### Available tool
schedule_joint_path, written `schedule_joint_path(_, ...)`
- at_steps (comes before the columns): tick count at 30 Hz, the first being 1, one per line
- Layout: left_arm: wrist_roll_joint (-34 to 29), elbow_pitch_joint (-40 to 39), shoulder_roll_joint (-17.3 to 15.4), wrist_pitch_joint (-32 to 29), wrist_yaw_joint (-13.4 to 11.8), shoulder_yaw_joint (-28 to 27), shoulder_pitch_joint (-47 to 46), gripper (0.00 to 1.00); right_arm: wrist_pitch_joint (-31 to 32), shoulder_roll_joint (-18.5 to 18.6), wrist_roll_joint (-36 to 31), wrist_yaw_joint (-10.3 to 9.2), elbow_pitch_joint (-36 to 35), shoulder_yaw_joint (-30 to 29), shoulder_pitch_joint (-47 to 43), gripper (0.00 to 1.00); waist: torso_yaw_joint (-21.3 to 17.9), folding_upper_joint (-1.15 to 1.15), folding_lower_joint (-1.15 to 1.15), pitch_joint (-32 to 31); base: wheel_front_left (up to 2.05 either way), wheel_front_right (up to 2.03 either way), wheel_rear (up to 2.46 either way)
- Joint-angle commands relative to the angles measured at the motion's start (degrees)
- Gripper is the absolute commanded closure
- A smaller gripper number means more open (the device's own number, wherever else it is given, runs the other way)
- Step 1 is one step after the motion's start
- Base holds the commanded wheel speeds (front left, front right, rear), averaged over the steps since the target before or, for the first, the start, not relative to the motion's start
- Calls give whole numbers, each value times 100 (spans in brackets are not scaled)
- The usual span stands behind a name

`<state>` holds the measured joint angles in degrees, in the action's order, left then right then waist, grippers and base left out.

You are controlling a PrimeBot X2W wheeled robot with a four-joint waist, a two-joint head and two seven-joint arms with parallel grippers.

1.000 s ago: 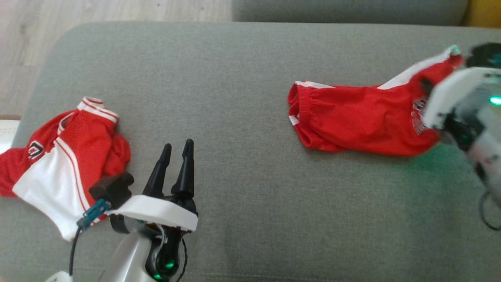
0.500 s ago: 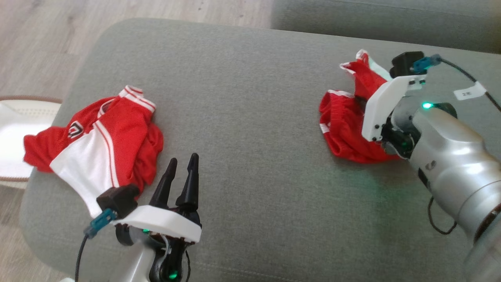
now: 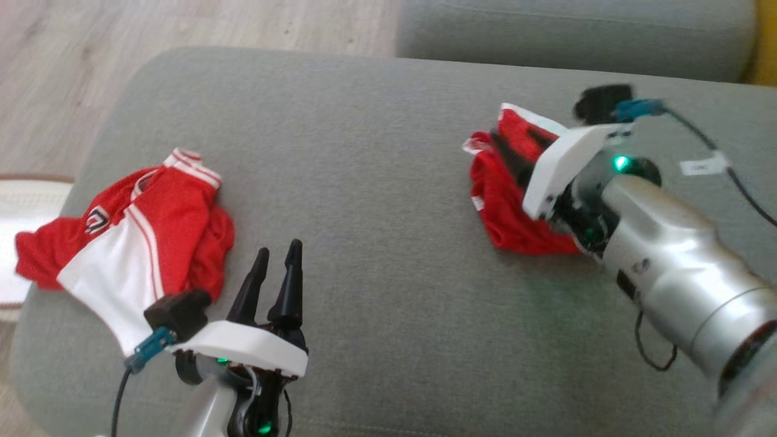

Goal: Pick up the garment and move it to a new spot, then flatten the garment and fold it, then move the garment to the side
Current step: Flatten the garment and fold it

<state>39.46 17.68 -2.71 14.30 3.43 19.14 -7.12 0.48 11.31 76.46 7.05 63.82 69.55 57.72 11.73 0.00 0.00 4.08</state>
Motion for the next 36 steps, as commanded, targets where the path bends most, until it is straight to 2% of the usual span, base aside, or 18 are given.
schedule_joint_path(1,-14,-214,-20,70,-18,-236,-95,0,-226,155,66,44,-117,-127,32,0,-96,0,0,-55,0,0,0)
schedule_joint_path(6,-138,-347,-20,70,-12,-357,-35,0,-1245,771,56,44,-255,-436,32,0,-249,0,0,-109,0,0,0)
schedule_joint_path(11,-266,-440,-19,70,-3,-431,-2,0,-1519,1113,-57,44,67,-689,-131,0,-284,0,0,-89,0,0,0)
schedule_joint_path(15,-390,-424,-19,70,6,-416,-24,0,-1544,1015,-320,44,296,-803,-393,0,-234,0,0,-48,0,0,0)
schedule_joint_path(19,-418,-396,-18,70,25,-381,-51,0,-1546,713,-510,44,280,-853,-670,0,-149,0,0,-25,0,0,0)
schedule_joint_path(20,-419,-387,-18,70,28,-371,-55,0,-1546,615,-558,44,293,-810,-752,30,-125,0,0,-25,0,0,0)
schedule_joint_path(22,-420,-371,-18,70,29,-358,-62,0,-1529,397,-596,44,300,-734,-888,100,-78,0,0,-27,0,0,0)
schedule_joint_path(30,-386,-314,-18,70,12,-331,-71,0,-1242,-339,-710,44,150,-387,-1151,100,43,0,0,-19,0,0,0)
schedule_joint_path(36,-362,-283,-17,70,-2,-330,-97,0,-1266,-631,-814,44,-417,-59,-1301,100,56,0,0,-12,0,0,0)
